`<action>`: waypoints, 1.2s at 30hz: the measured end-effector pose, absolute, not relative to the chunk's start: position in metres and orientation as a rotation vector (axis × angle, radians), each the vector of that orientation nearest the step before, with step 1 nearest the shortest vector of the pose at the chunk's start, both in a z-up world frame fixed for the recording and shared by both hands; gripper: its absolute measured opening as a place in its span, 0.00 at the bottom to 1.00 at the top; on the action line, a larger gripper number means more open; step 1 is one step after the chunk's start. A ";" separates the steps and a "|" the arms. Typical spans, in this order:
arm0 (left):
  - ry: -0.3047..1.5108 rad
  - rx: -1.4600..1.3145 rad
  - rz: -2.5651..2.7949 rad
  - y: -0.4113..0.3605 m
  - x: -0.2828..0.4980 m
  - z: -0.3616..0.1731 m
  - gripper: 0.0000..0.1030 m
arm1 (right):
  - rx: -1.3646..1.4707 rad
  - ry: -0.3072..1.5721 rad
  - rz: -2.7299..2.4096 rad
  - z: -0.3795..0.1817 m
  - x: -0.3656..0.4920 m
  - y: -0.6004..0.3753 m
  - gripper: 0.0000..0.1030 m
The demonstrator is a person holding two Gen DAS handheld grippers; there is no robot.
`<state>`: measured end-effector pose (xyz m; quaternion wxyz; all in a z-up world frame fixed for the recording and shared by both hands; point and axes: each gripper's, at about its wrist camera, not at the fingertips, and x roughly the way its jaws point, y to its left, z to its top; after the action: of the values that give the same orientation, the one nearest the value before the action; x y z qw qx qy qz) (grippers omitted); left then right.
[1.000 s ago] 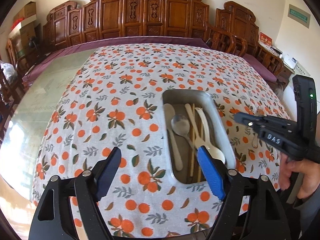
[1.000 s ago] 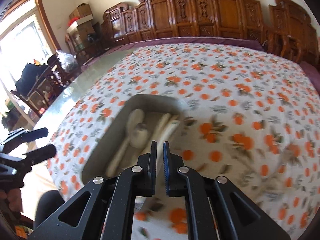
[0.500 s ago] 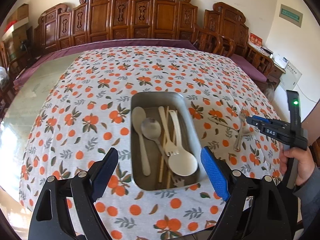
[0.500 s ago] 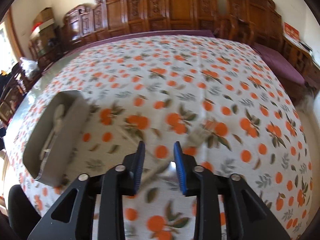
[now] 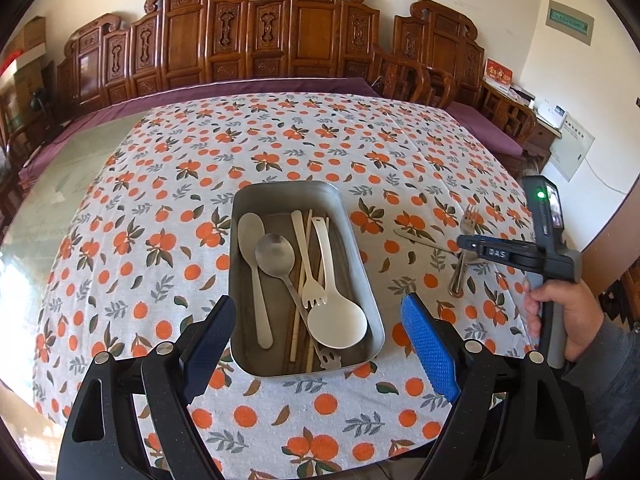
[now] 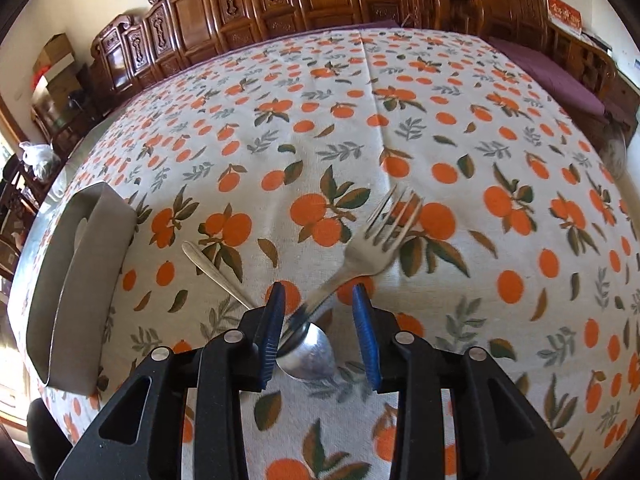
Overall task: Organize utensils
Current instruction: 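Move the right tool to the silver fork and grasp it by its handle, then grasp the silver spoon with the left tool while the right tool holds the fork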
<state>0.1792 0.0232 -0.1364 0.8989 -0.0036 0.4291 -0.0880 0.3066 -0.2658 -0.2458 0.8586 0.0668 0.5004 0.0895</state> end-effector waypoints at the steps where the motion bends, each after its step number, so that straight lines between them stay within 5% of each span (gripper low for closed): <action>1: 0.888 -0.007 -0.182 0.023 0.179 -0.136 0.79 | 0.123 1.052 0.180 -0.245 0.308 -0.262 0.37; 11: 0.891 -0.012 -0.191 0.021 0.178 -0.138 0.79 | -0.042 1.070 0.068 -0.245 0.313 -0.233 0.20; 14: 0.892 -0.009 -0.194 0.021 0.176 -0.138 0.79 | -0.030 1.078 0.041 -0.246 0.314 -0.232 0.08; 36: 0.902 0.044 -0.254 -0.032 0.180 -0.141 0.79 | -0.008 0.962 0.155 -0.181 0.275 -0.298 0.08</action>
<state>0.1802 -0.0325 -0.1409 0.8920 0.0211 0.4345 -0.1226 0.2751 -0.2975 -0.1814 0.8837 -0.0039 0.4620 0.0745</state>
